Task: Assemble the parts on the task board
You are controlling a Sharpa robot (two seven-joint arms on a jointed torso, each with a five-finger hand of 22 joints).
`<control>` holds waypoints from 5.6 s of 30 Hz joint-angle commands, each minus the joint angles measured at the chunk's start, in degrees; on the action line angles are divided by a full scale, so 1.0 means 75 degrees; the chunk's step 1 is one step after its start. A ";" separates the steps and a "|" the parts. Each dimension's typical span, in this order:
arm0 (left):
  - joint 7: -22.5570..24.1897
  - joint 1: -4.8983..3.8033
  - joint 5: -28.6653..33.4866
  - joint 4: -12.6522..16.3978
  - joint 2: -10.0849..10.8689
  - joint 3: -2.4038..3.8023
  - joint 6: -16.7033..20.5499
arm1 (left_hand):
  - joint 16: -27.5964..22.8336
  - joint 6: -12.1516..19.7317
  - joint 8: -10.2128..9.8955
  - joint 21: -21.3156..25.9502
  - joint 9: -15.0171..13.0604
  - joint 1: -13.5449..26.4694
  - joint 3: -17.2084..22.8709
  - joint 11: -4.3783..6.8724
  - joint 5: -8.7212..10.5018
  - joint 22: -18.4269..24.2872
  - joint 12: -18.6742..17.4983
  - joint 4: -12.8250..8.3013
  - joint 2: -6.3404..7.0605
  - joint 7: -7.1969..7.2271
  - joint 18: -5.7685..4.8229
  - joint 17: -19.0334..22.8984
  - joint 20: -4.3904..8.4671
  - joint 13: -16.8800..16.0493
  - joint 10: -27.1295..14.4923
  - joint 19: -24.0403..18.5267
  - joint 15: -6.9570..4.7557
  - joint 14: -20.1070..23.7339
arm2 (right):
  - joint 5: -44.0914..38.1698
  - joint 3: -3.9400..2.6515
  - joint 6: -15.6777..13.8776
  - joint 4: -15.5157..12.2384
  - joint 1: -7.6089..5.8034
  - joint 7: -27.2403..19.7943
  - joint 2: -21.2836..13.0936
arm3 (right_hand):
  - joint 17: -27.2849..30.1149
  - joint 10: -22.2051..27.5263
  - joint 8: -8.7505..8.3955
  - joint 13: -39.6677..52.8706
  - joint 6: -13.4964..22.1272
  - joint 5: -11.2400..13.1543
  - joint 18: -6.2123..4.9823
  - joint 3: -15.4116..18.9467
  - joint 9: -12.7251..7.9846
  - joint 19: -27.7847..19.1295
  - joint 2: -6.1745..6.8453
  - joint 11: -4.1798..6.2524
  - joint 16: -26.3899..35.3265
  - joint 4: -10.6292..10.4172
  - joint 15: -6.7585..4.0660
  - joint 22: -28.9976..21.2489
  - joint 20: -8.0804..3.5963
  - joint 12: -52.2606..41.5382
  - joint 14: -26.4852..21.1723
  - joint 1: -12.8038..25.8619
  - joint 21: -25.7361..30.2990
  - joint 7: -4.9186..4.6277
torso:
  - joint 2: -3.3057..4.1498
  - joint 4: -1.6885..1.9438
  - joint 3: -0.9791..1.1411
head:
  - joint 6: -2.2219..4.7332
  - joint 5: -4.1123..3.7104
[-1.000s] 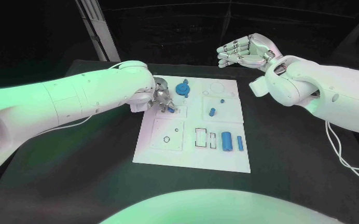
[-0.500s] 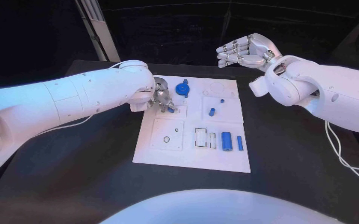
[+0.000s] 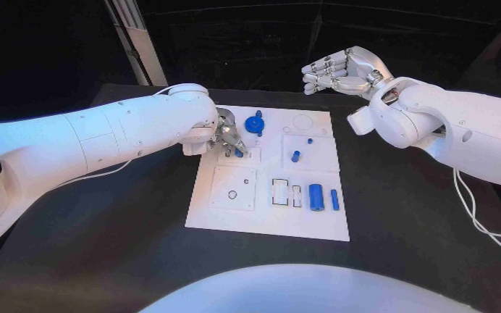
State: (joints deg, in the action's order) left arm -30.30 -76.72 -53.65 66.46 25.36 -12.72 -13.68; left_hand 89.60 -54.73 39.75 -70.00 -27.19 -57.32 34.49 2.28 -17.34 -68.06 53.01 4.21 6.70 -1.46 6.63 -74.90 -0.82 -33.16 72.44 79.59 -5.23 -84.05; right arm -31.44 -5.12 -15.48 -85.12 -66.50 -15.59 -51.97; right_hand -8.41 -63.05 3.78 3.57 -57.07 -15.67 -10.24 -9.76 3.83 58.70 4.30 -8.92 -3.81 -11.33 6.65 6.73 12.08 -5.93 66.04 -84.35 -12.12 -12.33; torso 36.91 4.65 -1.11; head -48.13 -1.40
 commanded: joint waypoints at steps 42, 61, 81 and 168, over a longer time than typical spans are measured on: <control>-0.0009 0.0007 -0.0039 -0.0208 -0.0121 -0.0003 -0.0184 | 0.0053 -0.0420 -0.0364 -0.0147 0.0104 0.0635 -0.2259 0.0047 0.0042 -0.0205 0.0254 0.1001 -0.0189 0.0039 -0.0189 -0.2013 0.0017 -0.0445 0.0142 0.0123 -0.0071 -0.0793 | 0.0028 -0.0005 0.0111 -0.0029 -0.0016 -0.0019 -0.0007 | 0.0067 0.0056 -0.0033 -0.0001 0.0090 -0.0043 -0.0022 0.0049 -0.0010 0.0022 0.0031 -0.0026 0.0020 0.0072 0.0001 -0.0049 0.0070 0.0046 -0.0089 0.0140 0.0096 -0.0020 | -0.0001 0.0005 -0.0010 | -0.0027 -0.0053; 0.0400 -0.0057 0.0303 0.0348 0.0476 0.0136 0.0808 | -0.0058 -0.0111 -0.0548 0.0362 0.0104 0.0193 -0.3365 -0.0058 0.0575 0.0265 -0.0427 0.1302 -0.0148 -0.0087 -0.0073 -0.1760 -0.0025 0.0359 -0.0418 -0.0130 0.0003 -0.0731 | 0.0028 -0.0004 0.0135 0.0058 -0.0015 -0.0038 0.0026 | 0.0091 0.0071 -0.0033 0.0000 0.0106 -0.0043 -0.0021 0.0065 -0.0011 0.0023 0.0028 -0.0033 0.0021 0.0079 0.0009 -0.0066 0.0078 0.0045 -0.0105 0.0165 0.0120 -0.0027 | -0.0010 0.0009 -0.0008 | 0.0031 -0.0076; 0.0501 -0.0297 0.0789 -0.0585 0.0693 0.0696 -0.0416 | -0.0153 0.0730 -0.1242 0.0628 0.0679 -0.1020 -0.4158 -0.0405 0.1215 0.0471 -0.0399 0.1391 -0.0495 -0.0501 -0.0015 -0.1549 -0.0317 0.0518 -0.0636 -0.0225 0.0292 -0.0687 | 0.0028 -0.0002 0.0159 0.0209 -0.0012 -0.0045 0.0075 | 0.0127 0.0091 -0.0030 0.0001 0.0125 -0.0037 -0.0023 0.0084 -0.0009 0.0028 0.0015 -0.0038 0.0018 0.0098 0.0018 -0.0091 0.0088 0.0039 -0.0123 0.0193 0.0156 -0.0028 | 0.0003 -0.0003 -0.0011 | 0.0124 -0.0039; 0.0856 0.0050 -0.0434 -0.3232 -0.1084 0.0616 -0.1157 | -0.0099 0.0046 -0.1094 0.0535 0.1043 -0.1811 -0.4776 -0.0243 0.1387 0.0307 -0.0401 0.1374 -0.1324 -0.0306 -0.0050 -0.1662 -0.0205 0.0729 -0.0555 -0.0139 0.0164 -0.0714 | 0.0028 -0.0002 0.0178 0.0197 -0.0013 -0.0043 0.0192 | 0.0155 0.0087 -0.0019 0.0003 0.0111 -0.0032 -0.0031 0.0065 -0.0003 0.0054 -0.0022 -0.0022 0.0003 0.0146 0.0006 -0.0111 0.0085 0.0023 -0.0105 0.0164 0.0180 -0.0008 | 0.0039 -0.0023 -0.0013 | 0.0115 0.0010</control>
State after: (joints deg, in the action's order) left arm -23.61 -76.26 -56.39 42.30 17.30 -8.12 -22.32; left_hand 88.71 -54.06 31.60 -65.98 -19.45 -70.65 -1.60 0.31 -6.67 -65.76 50.14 14.57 -2.81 -3.98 6.17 -74.90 -2.57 -27.73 68.19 78.24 -3.47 -83.94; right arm -31.45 -5.10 -14.59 -83.49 -66.48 -15.49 -50.53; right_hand -7.30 -62.85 3.78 3.57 -56.46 -15.67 -10.23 -9.36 3.83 59.09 4.43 -9.11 -3.81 -10.49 6.86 5.98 12.48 -5.93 65.41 -83.15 -11.04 -12.54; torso 37.19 4.44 -1.19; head -47.24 -1.34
